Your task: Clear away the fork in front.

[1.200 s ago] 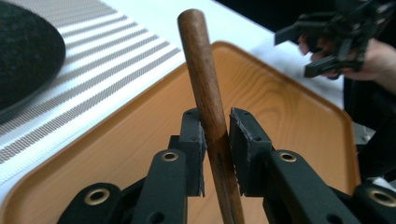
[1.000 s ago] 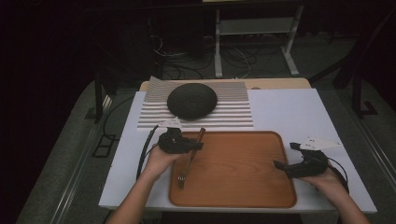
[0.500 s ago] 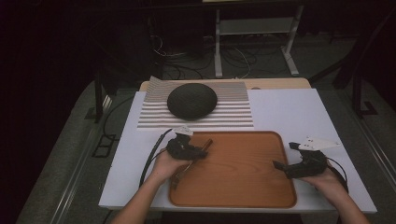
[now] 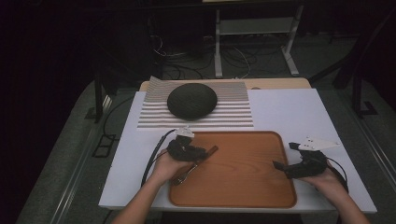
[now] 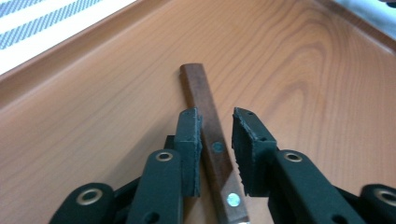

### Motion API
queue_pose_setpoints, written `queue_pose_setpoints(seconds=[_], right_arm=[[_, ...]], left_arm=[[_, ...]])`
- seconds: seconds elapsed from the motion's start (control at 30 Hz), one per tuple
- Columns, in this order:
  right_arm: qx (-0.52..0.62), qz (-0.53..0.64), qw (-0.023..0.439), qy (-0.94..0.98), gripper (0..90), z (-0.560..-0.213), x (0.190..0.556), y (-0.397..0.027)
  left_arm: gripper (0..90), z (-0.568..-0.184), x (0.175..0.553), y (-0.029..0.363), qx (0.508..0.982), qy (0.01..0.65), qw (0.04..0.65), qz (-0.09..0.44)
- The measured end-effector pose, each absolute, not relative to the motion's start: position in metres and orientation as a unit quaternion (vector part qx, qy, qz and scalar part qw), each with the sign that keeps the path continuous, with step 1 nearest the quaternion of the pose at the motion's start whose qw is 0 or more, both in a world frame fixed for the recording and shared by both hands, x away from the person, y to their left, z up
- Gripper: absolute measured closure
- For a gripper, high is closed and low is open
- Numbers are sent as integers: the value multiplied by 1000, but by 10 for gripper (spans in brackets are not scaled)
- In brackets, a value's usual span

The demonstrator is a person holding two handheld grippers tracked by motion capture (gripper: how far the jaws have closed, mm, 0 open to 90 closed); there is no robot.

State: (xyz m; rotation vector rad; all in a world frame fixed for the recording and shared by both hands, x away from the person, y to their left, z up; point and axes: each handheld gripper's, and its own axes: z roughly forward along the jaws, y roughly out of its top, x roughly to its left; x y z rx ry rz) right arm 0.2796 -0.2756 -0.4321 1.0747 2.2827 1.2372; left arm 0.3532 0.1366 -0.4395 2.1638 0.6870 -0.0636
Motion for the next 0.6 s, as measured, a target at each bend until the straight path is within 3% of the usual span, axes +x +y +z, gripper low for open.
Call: queue_pose_setpoints(seconds=[0.23,0.6], right_arm=[[378,436,162,800,26,-434,279,-279],[380,437,164,799,26,-433,279,-281]], left_arm=[[895,-429,343,123,864,243,440,-32],[897,-438,336,102,887,220,405,-21]])
